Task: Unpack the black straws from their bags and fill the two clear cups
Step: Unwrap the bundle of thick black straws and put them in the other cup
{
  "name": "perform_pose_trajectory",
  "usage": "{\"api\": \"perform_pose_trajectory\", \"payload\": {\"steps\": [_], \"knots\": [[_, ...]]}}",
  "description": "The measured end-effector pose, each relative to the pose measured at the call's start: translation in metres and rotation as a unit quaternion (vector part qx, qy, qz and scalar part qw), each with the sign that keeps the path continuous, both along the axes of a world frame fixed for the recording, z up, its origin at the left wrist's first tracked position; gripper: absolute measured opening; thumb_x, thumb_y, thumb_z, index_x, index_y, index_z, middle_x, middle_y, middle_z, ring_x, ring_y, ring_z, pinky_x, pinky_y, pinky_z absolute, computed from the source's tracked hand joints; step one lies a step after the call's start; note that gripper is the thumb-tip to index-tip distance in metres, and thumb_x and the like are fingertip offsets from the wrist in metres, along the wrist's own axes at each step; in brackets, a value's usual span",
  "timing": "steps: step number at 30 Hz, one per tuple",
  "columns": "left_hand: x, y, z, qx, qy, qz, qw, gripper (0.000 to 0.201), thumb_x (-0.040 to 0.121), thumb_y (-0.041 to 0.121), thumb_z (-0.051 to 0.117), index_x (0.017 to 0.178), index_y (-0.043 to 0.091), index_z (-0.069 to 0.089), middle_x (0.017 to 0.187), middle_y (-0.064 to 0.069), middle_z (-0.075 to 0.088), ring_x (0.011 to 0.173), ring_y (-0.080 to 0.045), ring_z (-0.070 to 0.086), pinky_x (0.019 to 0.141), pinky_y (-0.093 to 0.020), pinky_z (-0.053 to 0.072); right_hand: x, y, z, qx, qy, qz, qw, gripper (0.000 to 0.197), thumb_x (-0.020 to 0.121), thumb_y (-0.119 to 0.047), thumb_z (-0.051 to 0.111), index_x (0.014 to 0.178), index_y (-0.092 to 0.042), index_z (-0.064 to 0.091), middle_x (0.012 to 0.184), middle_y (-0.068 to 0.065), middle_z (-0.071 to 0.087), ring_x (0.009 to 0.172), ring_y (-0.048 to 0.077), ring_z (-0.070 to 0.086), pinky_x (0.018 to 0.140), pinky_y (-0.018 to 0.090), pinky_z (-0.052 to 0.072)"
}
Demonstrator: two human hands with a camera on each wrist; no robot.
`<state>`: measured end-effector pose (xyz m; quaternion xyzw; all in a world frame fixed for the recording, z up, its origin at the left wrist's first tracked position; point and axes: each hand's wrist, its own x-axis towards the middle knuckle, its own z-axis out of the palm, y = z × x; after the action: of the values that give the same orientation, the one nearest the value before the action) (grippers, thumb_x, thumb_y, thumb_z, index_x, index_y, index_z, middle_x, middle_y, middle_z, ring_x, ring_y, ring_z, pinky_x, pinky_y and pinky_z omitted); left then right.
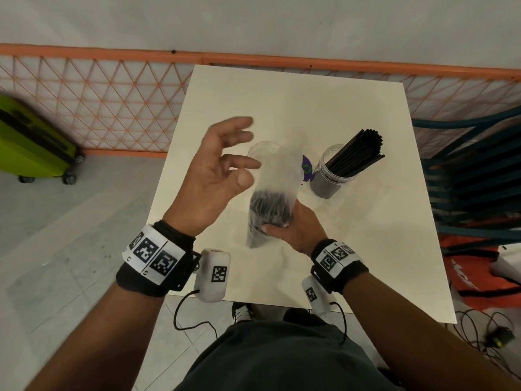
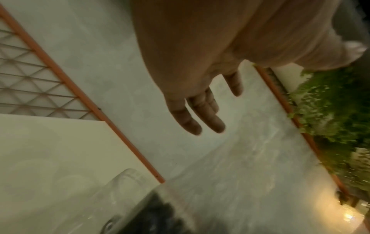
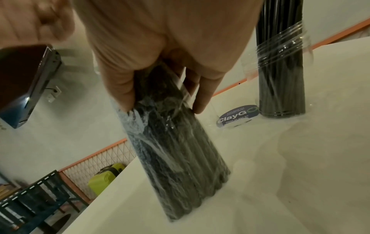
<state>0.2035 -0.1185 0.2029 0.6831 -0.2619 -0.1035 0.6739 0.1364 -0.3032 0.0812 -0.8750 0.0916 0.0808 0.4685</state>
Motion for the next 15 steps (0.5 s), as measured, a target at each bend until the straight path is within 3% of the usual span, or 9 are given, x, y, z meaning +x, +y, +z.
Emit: {"api": "perform_pose_trajectory", "payload": {"steps": [3,6,8,11,15], "knots": [[0.0,0.01,-0.036,0.09,0.039,0.054,0.994,0.109,0.053,0.083,0.071,0.145,0.042,0.03,0.141,0.001,0.045,0.114,-0.018,0.06,0.092,-0.031,0.05,-0.002,-0.002,-0.003,0.008,-0.002,-0.018,1.0,0.068,0.073,-0.025,0.084,0.131,-0.016,0.05,0.124,0.001,0.065,0.113,0.021,0.059,0.087,0.023,0.04],[-0.017,0.009,-0.087,0.242,0.102,-0.011,0.965,0.125,0.053,0.072,0.08,0.155,0.039,0.015,0.154,0.003,0.041,0.128,-0.014,0.052,0.107,-0.039,0.045,-0.005,0.001,-0.006,0.01,-0.001,-0.005,1.0,0.067,0.073,-0.031,0.084,0.13,-0.016,0.052,0.123,0.001,0.066,0.112,0.02,0.06,0.086,0.024,0.043],[-0.032,0.003,-0.114,0.246,0.115,-0.034,0.962,0.114,0.065,0.054,0.083,0.157,0.034,0.017,0.152,0.009,0.046,0.129,-0.006,0.053,0.109,-0.031,0.044,-0.006,0.005,-0.008,0.004,0.027,0.008,1.0,0.061,0.076,-0.034,0.082,0.128,-0.018,0.055,0.121,0.002,0.068,0.11,0.021,0.062,0.085,0.024,0.043],[-0.044,-0.004,-0.14,0.217,0.12,0.035,0.968,0.086,0.077,0.035,0.084,0.149,0.03,0.038,0.131,0.013,0.065,0.113,0.003,0.063,0.096,-0.02,0.053,-0.003,0.006,-0.011,-0.013,0.083,0.037,0.996,0.059,0.076,-0.04,0.079,0.126,-0.019,0.056,0.117,0.002,0.069,0.107,0.021,0.064,0.084,0.027,0.047],[-0.047,-0.004,-0.16,0.258,0.082,0.109,0.956,0.049,0.079,0.028,0.082,0.124,0.021,0.063,0.101,0.014,0.072,0.088,0.01,0.067,0.086,-0.026,0.059,0.003,0.006,-0.006,-0.042,0.097,0.086,0.991,0.06,0.073,-0.041,0.083,0.122,-0.018,0.056,0.11,0.0,0.065,0.097,0.017,0.059,0.083,0.028,0.045]]}}
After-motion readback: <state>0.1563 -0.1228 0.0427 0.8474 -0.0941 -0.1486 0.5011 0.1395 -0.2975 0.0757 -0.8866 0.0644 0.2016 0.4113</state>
